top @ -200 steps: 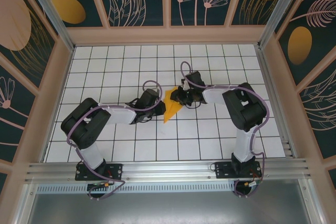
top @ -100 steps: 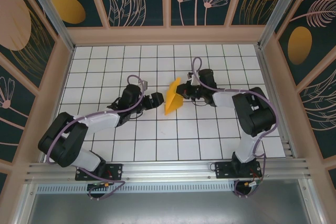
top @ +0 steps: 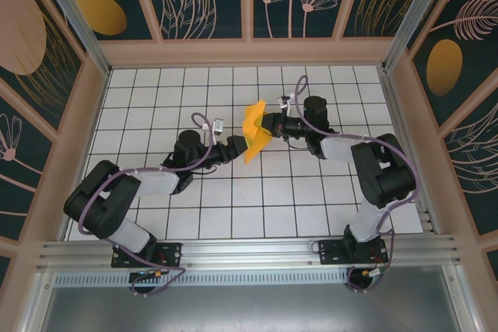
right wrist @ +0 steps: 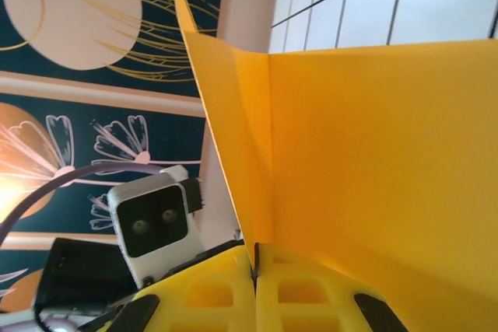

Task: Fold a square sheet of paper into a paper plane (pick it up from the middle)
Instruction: Turn over the paper at the center of the table.

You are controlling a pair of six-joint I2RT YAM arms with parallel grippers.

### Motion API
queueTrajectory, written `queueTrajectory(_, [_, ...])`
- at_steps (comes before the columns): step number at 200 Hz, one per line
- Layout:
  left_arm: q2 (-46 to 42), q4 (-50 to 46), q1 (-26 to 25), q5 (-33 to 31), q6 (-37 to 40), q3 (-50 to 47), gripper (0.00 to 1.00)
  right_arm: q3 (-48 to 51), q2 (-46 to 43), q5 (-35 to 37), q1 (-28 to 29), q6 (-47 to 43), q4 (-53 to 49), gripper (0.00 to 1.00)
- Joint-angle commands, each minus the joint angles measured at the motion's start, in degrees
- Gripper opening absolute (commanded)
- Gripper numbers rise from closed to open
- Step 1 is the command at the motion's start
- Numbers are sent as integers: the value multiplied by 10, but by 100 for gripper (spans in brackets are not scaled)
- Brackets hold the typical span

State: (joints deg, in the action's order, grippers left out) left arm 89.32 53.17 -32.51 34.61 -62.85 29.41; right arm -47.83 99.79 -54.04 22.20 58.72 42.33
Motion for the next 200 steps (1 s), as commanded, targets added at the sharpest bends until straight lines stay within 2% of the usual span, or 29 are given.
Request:
queueTrajectory(1, [18,104,4,34,-54,-8,89,6,-3,-34,0,48,86,6])
queueTrajectory(41, [30,113,4,31,-66,-7,96,5,-4,-37,0,61,96,6])
queueTrajectory(135, [48,110,4,27,-85,-14,96,0,2,-41,2,87,126,7])
queueTrajectory(159, [41,151,3,30,-90,-14,83,0,5,-41,7,75,106,7])
queueTrajectory(200, [14,137,4,7,-59,-14,53,10,22,-44,9,74,96,7])
